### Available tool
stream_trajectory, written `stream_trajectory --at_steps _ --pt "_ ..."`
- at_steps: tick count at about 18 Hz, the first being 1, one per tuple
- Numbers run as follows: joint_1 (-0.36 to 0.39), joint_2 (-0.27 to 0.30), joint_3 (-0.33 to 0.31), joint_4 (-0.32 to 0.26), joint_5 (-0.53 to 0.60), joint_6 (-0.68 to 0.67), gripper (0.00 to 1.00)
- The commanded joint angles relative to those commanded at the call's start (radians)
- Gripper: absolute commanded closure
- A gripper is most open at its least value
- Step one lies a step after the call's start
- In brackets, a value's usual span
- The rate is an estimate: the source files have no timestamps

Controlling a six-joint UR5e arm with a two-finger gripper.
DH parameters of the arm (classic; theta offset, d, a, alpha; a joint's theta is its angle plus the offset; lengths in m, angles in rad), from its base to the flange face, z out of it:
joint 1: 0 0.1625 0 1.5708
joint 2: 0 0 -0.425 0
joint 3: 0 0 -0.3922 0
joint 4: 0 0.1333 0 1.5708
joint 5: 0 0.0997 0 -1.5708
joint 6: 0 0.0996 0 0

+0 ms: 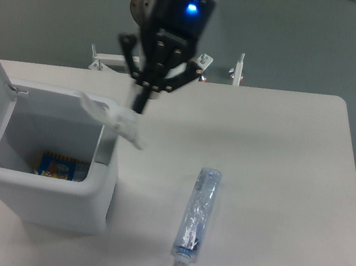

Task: Place the trash in the trash can
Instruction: 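Carry the tissue over the trash can and lower it inside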

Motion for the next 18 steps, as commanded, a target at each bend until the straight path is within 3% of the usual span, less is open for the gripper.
stream_trajectory --at_steps 3,7,18 --pt "-0.022 -0.002 -0.038 0.0 -0.002 0.202 0.99" --pt "-0.035 -0.026 -0.04 -0.006 -0.002 0.364 0.99" --pt "-0.1 -0.104 -0.043 0.0 0.018 0.419 0.98"
